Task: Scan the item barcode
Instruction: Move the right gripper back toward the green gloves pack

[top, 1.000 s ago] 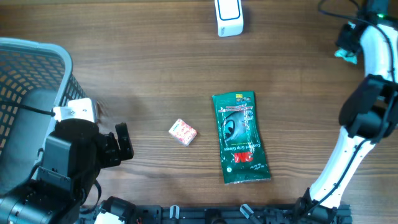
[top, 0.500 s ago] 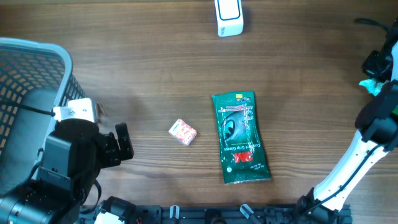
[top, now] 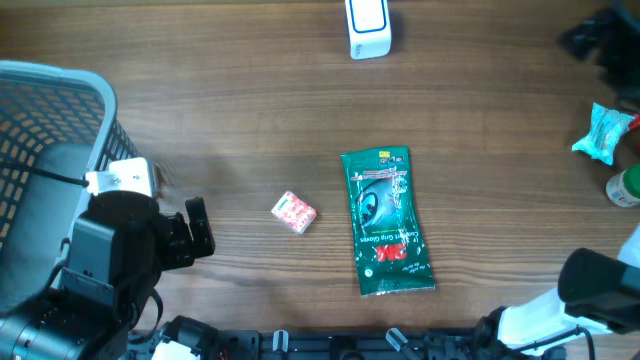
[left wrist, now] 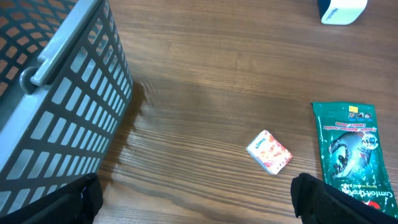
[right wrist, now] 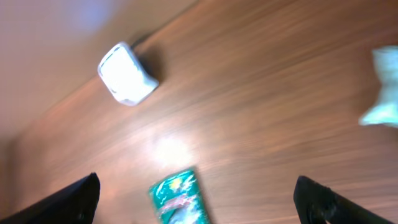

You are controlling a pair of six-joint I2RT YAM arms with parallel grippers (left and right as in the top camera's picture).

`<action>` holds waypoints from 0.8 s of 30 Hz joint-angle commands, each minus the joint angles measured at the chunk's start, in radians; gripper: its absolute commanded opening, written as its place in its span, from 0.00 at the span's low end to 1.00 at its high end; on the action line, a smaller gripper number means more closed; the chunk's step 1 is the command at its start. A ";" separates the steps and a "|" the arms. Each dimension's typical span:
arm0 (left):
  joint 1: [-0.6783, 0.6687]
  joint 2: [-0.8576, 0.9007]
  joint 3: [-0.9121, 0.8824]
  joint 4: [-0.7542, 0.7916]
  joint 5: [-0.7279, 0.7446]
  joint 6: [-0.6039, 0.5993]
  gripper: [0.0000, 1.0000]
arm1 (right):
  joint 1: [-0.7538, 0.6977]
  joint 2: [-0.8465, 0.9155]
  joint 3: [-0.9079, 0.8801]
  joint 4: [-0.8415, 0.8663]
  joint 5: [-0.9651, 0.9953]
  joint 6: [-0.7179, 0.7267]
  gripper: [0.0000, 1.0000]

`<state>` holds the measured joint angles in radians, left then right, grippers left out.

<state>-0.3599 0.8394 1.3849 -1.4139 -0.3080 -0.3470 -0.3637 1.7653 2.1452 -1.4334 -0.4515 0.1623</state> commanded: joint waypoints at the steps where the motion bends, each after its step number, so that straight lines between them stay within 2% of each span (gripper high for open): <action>1: 0.004 0.000 0.000 0.003 0.005 -0.009 1.00 | 0.205 0.019 -0.035 -0.083 0.006 -0.023 1.00; 5: 0.004 0.000 0.000 0.003 0.005 -0.009 1.00 | 0.457 0.019 -0.176 -0.031 0.006 0.214 1.00; 9: 0.004 0.000 0.000 0.003 0.005 -0.009 1.00 | 0.658 0.020 -0.365 0.077 0.006 0.377 1.00; 12: 0.004 0.000 0.000 0.003 0.005 -0.009 1.00 | 0.786 0.020 -0.516 0.167 0.006 0.626 1.00; 14: 0.004 0.000 0.000 0.002 0.005 -0.009 1.00 | 0.894 0.020 -0.639 0.275 0.006 0.819 0.94; 16: 0.004 0.000 0.000 0.003 0.005 -0.009 1.00 | 0.988 0.021 -0.741 0.423 -0.006 0.923 0.87; 19: 0.004 0.000 0.000 0.003 0.005 -0.009 1.00 | 1.092 0.023 -0.833 0.632 -0.005 0.987 0.84; 21: 0.004 0.000 0.000 0.003 0.005 -0.009 1.00 | 1.173 0.026 -0.900 0.812 0.082 1.006 0.80; 24: 0.004 0.000 0.000 0.003 0.005 -0.009 1.00 | 1.239 0.028 -0.954 0.846 0.267 1.175 0.76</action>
<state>-0.3599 0.8394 1.3849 -1.4139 -0.3080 -0.3470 0.8410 1.7840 1.2385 -0.5934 -0.3592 1.1572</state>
